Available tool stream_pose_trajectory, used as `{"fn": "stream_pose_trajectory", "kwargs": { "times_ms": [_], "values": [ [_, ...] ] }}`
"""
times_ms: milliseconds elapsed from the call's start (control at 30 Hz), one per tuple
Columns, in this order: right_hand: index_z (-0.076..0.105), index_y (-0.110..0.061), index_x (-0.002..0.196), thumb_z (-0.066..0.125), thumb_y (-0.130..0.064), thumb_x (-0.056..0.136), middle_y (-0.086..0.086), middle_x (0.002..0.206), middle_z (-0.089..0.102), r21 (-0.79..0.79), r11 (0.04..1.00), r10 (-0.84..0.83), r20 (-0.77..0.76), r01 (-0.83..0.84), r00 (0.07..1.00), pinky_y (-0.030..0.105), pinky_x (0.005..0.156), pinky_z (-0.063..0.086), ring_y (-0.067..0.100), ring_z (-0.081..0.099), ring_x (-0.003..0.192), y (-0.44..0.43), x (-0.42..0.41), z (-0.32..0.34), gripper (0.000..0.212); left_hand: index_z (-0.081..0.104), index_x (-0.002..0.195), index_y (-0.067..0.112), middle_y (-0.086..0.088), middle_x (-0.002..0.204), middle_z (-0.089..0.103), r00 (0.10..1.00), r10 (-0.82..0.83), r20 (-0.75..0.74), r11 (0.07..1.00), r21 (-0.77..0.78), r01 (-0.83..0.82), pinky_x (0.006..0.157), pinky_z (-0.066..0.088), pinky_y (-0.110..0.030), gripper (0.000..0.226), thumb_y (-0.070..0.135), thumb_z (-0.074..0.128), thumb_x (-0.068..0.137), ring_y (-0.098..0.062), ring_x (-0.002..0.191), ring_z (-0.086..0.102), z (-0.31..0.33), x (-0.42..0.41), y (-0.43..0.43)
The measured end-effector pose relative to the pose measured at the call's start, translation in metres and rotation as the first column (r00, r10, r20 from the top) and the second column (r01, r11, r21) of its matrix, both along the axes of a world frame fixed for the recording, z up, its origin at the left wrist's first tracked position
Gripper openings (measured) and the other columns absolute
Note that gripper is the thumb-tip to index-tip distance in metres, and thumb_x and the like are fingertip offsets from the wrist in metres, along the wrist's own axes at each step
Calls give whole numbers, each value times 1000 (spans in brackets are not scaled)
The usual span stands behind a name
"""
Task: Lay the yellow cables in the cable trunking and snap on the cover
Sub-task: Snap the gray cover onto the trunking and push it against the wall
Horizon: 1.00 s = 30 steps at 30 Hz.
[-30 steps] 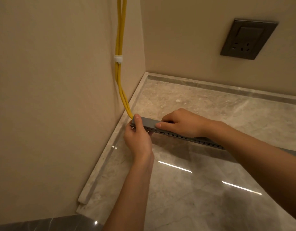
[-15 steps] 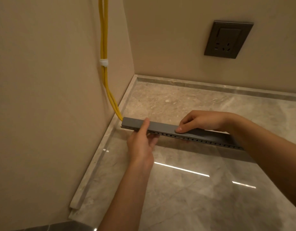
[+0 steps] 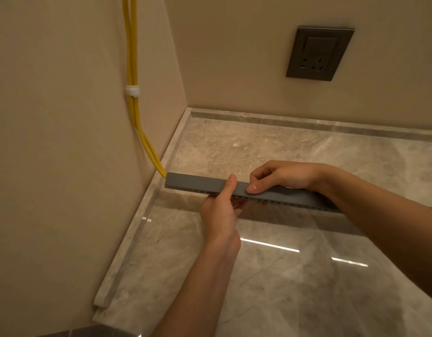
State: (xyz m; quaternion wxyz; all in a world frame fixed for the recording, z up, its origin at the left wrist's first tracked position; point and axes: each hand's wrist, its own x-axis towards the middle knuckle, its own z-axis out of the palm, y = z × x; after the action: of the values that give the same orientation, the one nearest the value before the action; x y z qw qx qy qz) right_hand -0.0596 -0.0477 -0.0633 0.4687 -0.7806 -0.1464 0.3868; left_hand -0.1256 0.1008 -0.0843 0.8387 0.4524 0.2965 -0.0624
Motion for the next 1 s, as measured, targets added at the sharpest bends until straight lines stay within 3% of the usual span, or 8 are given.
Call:
{"fn": "stream_pose_trajectory", "kwargs": {
  "times_ms": [100, 233, 333, 433, 567, 700, 833, 1000],
  "values": [
    [59, -20, 60, 65, -42, 72, -8, 57, 56, 21, 1000, 7, 14, -8, 1000, 17, 56, 40, 7, 50, 55, 2, 0, 0, 25, 66, 100, 4, -10, 93, 70, 1000, 25, -9, 999, 40, -25, 60, 55, -24, 30, 22, 72, 78, -16, 81, 69, -1, 1, -1],
    [55, -15, 62, 64, -42, 72, 0, 58, 49, 48, 999, -5, 56, 3, 998, 24, 59, 35, 11, 44, 56, 7, -2, -2, 30, 66, 99, 7, -10, 96, 70, 997, 77, -25, 995, 61, -76, 61, 54, -25, 26, 20, 72, 77, -16, 82, 68, -3, 2, -2],
    [63, -8, 72, 64, -48, 73, 4, 65, 56, -6, 1000, 2, 91, -1, 996, 25, 62, 38, 13, 50, 61, 10, 0, 0, 40, 66, 97, 7, -10, 93, 70, 997, 82, -10, 994, 78, -81, 60, 54, -25, 25, 21, 72, 78, -17, 82, 69, -5, 3, 3],
    [71, -20, 75, 63, -52, 76, -6, 70, 67, -81, 996, -13, 123, 23, 992, 23, 68, 43, 5, 60, 64, 11, 1, -1, 33, 66, 92, 6, -8, 84, 71, 998, 62, 14, 995, 75, -63, 57, 55, -25, 23, 22, 74, 77, -16, 76, 71, -5, 5, 10],
    [74, -22, 86, 60, -56, 77, 2, 85, 74, -126, 992, 11, 80, -1, 997, 25, 77, 48, 12, 68, 76, 5, 2, 2, 38, 66, 90, 6, -6, 80, 71, 999, 25, 40, 997, 77, -28, 55, 55, -25, 22, 23, 73, 78, -17, 74, 71, -3, 7, 12],
    [73, -16, 91, 62, -58, 69, 7, 90, 73, -170, 984, 48, -7, -49, 999, 23, 75, 49, 13, 68, 78, -7, 1, 8, 49, 64, 92, 7, -6, 83, 70, 1000, 8, 26, 1000, 14, -9, 58, 57, -25, 20, 22, 72, 79, -14, 73, 70, 1, 9, 11],
    [72, -12, 93, 62, -52, 73, 6, 88, 72, -155, 986, 55, -18, -57, 998, 29, 80, 49, 15, 65, 79, -11, -1, 8, 45, 64, 99, 5, -10, 96, 71, 999, -40, 25, 995, -87, 42, 66, 59, -27, 21, 14, 70, 80, -18, 87, 70, 2, 3, 3],
    [68, -7, 99, 57, -38, 85, 7, 89, 68, -156, 982, 94, -69, -104, 993, 22, 74, 49, 13, 63, 77, -10, -2, 10, 36, 65, 102, 2, -14, 98, 72, 986, -141, 85, 987, -63, 147, 77, 58, -29, 21, 10, 66, 83, -19, 90, 70, -2, -8, 0]
  ]
}}
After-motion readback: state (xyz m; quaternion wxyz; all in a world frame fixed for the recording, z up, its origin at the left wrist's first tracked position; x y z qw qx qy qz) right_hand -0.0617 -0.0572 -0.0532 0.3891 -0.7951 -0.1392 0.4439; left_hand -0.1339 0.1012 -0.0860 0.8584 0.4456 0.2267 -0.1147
